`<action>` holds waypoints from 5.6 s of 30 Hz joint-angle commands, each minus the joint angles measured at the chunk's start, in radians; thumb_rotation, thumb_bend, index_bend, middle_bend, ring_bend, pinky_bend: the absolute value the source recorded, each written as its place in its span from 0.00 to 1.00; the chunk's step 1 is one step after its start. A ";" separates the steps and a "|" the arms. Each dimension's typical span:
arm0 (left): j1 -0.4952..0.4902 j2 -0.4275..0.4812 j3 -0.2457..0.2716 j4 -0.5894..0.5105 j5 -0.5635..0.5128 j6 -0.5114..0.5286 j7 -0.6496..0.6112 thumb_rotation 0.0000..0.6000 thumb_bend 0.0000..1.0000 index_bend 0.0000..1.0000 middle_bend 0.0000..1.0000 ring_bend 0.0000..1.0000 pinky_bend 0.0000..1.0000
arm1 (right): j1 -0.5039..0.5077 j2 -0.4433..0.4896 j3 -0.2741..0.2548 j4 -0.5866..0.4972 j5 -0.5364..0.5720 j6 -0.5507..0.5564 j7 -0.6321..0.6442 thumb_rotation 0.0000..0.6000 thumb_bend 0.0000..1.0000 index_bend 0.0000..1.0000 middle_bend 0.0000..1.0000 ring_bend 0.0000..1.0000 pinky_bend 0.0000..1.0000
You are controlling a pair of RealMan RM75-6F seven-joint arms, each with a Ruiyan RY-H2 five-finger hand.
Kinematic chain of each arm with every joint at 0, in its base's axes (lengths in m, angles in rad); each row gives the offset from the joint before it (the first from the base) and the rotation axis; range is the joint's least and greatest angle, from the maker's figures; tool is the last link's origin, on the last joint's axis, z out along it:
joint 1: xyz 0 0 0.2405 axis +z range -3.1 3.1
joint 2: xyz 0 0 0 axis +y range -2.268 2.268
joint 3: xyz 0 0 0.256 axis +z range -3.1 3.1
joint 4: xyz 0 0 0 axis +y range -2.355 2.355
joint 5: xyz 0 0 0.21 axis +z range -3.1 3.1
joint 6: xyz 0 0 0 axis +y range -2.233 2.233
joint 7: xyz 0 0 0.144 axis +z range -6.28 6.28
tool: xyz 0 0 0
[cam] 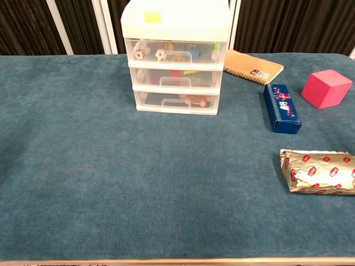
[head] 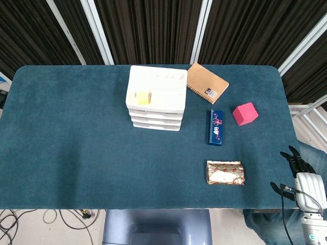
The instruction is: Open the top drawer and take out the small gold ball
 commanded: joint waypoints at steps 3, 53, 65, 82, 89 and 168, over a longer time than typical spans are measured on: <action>0.002 0.001 -0.004 -0.005 -0.007 0.004 0.000 1.00 0.21 0.12 0.00 0.00 0.00 | 0.005 -0.004 -0.006 -0.005 0.003 -0.017 -0.008 1.00 0.21 0.19 0.08 0.23 0.28; 0.004 0.012 -0.010 -0.016 -0.034 -0.008 -0.028 1.00 0.22 0.12 0.00 0.00 0.00 | 0.388 -0.045 0.040 -0.139 0.119 -0.646 0.751 1.00 0.53 0.00 0.56 0.73 0.86; -0.002 0.011 -0.012 -0.011 -0.050 -0.028 -0.027 1.00 0.22 0.11 0.00 0.00 0.00 | 0.517 -0.271 0.141 -0.083 0.213 -0.693 0.700 1.00 0.53 0.00 0.61 0.76 0.87; -0.006 0.017 -0.013 -0.007 -0.063 -0.043 -0.045 1.00 0.22 0.11 0.00 0.00 0.00 | 0.661 -0.526 0.268 0.064 0.497 -0.695 0.436 1.00 0.53 0.00 0.65 0.78 0.87; -0.007 0.018 -0.014 -0.008 -0.066 -0.046 -0.050 1.00 0.22 0.11 0.00 0.00 0.00 | 0.698 -0.568 0.297 0.107 0.547 -0.693 0.373 1.00 0.54 0.00 0.65 0.78 0.87; -0.012 0.032 -0.010 -0.019 -0.077 -0.066 -0.062 1.00 0.23 0.12 0.00 0.00 0.00 | 0.909 -0.693 0.439 0.351 0.715 -0.848 0.314 1.00 0.71 0.00 0.65 0.78 0.87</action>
